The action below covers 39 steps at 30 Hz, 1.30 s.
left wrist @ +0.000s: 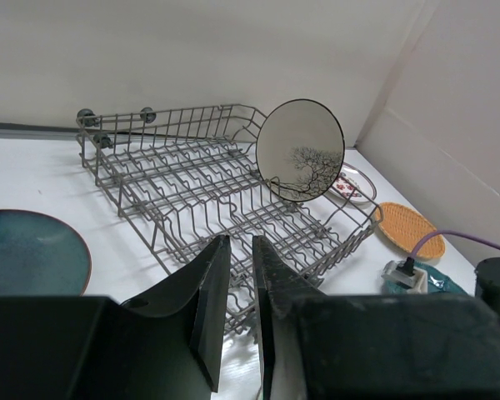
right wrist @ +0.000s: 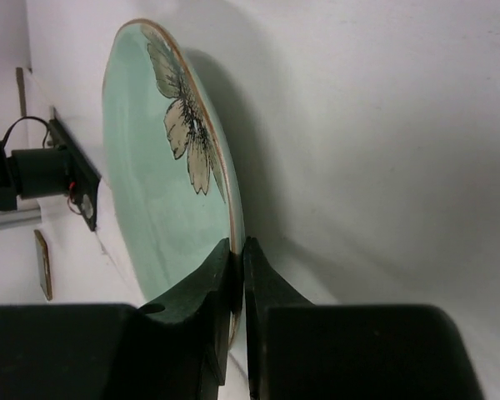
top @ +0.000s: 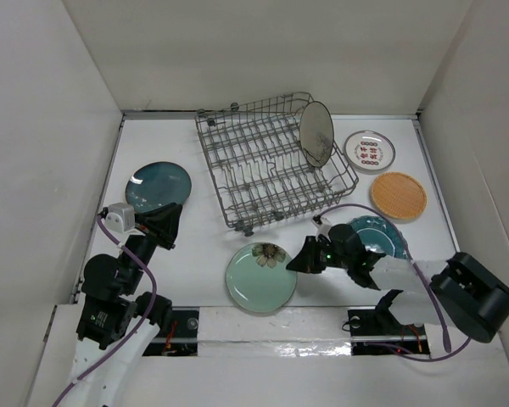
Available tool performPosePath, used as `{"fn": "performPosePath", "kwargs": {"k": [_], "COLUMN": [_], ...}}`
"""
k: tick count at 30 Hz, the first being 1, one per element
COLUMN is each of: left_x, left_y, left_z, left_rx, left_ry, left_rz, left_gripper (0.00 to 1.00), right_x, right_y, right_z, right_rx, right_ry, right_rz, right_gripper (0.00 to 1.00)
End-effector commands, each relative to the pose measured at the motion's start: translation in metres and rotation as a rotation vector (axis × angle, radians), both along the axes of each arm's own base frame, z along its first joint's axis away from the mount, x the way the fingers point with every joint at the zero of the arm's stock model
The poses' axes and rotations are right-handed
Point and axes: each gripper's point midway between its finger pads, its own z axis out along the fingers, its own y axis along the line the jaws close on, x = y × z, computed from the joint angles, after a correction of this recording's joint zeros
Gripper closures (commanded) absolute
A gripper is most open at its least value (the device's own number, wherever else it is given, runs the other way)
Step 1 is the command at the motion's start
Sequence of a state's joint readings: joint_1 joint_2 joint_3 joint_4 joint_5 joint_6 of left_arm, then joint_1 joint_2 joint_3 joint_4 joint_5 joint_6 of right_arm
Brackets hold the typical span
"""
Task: Load the plates into the dish rack
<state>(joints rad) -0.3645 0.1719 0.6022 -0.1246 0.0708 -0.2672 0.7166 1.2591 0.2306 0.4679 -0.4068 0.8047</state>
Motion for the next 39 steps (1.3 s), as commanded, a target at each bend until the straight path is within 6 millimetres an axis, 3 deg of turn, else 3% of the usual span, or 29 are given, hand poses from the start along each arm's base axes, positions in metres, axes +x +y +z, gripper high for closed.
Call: {"fn": "performPosePath", "kwargs": {"k": [1,4,9,12,14,15,17,18,19,20,21,22,24,26,27,29,31,33,34,39], "left_x": [-0.004,-0.004,-0.005,-0.006,-0.007,-0.007,-0.009,-0.009,-0.010,-0.011,-0.012,-0.012,-0.014,-0.014,-0.014,-0.014,-0.014,-0.014,-0.014,-0.013], "left_y": [0.001,0.002,0.003,0.004,0.005,0.005,0.007,0.007,0.007,0.008,0.008,0.009,0.009,0.009,0.009,0.009,0.008,0.008,0.007,0.007], "left_z": [0.014,0.015,0.016,0.017,0.018,0.019,0.020,0.020,0.021,0.021,0.022,0.023,0.024,0.024,0.024,0.024,0.023,0.024,0.024,0.023], "left_rx": [-0.017,-0.019,-0.023,-0.023,-0.025,-0.028,-0.030,-0.032,-0.033,-0.034,-0.034,-0.038,-0.041,-0.043,-0.043,-0.042,-0.040,-0.040,-0.038,-0.038], "left_ry": [-0.052,-0.055,-0.058,-0.063,-0.069,-0.071,-0.078,-0.079,-0.082,-0.087,-0.088,-0.092,-0.097,-0.100,-0.101,-0.100,-0.099,-0.099,-0.100,-0.095], "left_rz": [-0.002,0.000,0.007,0.008,0.011,0.012,0.017,0.018,0.018,0.018,0.020,0.021,0.021,0.021,0.019,0.016,0.013,0.012,0.011,0.012], "left_gripper": [0.85,0.85,0.85,0.85,0.85,0.85,0.85,0.85,0.85,0.85,0.85,0.85,0.85,0.85,0.85,0.85,0.85,0.85,0.85,0.85], "right_x": [-0.012,-0.013,-0.009,0.014,0.042,0.059,0.096,0.113,0.127,0.150,0.168,0.178,0.215,0.237,0.256,0.271,0.292,0.303,0.313,0.329], "right_y": [0.017,0.026,0.028,0.022,0.012,0.008,-0.011,-0.020,-0.028,-0.039,-0.050,-0.056,-0.078,-0.098,-0.107,-0.118,-0.129,-0.141,-0.143,-0.150], "right_z": [0.047,0.109,0.193,0.236,0.257,0.278,0.291,0.316,0.323,0.317,0.324,0.344,0.338,0.355,0.344,0.354,0.341,0.347,0.335,0.332], "right_rx": [0.123,0.251,0.380,0.422,0.422,0.422,0.371,0.365,0.330,0.273,0.234,0.200,0.062,-0.038,-0.114,-0.203,-0.326,-0.397,-0.461,-0.612], "right_ry": [-0.079,-0.185,-0.335,-0.434,-0.498,-0.563,-0.613,-0.677,-0.728,-0.713,-0.742,-0.818,-0.821,-0.887,-0.874,-0.915,-0.920,-0.934,-0.932,-0.967], "right_rz": [0.096,0.148,0.185,0.141,0.055,0.000,-0.131,-0.203,-0.252,-0.327,-0.410,-0.447,-0.610,-0.707,-0.769,-0.822,-0.868,-0.933,-0.926,-0.985], "right_gripper": [1.00,1.00,1.00,1.00,1.00,1.00,1.00,1.00,1.00,1.00,1.00,1.00,1.00,1.00,1.00,1.00,1.00,1.00,1.00,1.00]}}
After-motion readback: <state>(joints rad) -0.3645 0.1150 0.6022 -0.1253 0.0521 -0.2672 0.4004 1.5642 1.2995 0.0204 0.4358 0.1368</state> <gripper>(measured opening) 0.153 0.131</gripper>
